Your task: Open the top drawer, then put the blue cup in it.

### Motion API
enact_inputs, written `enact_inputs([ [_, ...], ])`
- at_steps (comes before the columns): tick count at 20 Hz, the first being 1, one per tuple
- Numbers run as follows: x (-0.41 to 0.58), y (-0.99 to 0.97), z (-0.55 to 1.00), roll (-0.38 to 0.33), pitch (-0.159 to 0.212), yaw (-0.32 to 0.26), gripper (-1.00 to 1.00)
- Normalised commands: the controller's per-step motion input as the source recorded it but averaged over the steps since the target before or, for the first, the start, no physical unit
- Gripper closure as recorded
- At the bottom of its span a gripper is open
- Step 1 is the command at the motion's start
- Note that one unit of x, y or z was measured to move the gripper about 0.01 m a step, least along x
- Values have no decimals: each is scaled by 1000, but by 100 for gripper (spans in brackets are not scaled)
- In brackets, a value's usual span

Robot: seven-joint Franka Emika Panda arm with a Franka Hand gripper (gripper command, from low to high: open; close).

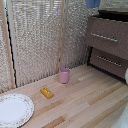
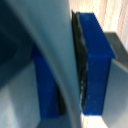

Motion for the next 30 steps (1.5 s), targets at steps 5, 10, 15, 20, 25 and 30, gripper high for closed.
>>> enact_inputs([
  [5, -147, -862, 24, 93, 11, 0, 100],
  [10, -22, -831, -1, 78, 4, 22, 100],
  [15, 0, -451, -79, 20, 0, 28, 100],
  [20, 5, -201, 53, -19, 13, -5, -100],
  [25, 22, -62, 793, -22, 48, -57, -100],
  [30, 83, 19, 853, 0, 129, -20, -100],
])
